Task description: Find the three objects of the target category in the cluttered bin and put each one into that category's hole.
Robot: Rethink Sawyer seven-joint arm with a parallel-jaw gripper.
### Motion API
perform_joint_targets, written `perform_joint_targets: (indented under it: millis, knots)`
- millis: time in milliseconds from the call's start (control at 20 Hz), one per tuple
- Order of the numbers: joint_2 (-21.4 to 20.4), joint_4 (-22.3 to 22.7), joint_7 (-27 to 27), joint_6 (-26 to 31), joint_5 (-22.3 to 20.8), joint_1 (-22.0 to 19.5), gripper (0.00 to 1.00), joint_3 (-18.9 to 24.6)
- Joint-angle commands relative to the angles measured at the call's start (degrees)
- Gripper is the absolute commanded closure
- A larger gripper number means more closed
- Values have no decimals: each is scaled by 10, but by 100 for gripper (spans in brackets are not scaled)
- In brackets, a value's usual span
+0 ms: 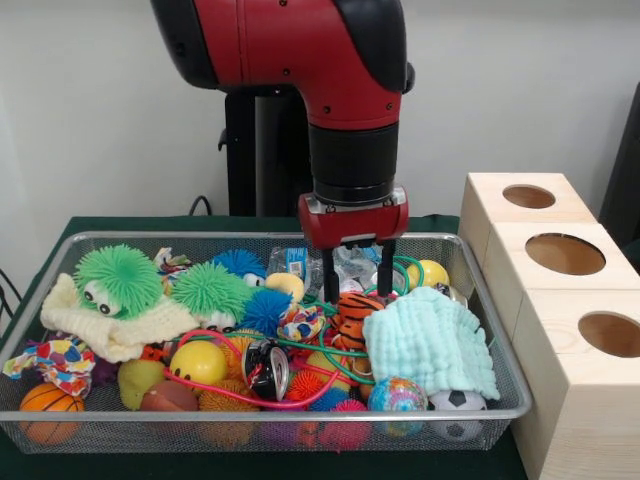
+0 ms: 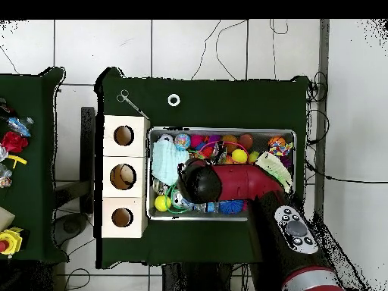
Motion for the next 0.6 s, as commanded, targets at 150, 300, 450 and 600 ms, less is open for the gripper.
perform_joint_targets:
  millis: [150, 300, 450, 600]
  knots:
    - [33, 41, -14, -41, -49, -36, 0, 46]
    - [32, 59, -26, -39, -54, -51, 0, 62]
    - [30, 83, -38, -32, -53, -73, 0, 88]
    - [34, 98, -48, -23, -55, -94, 0, 111]
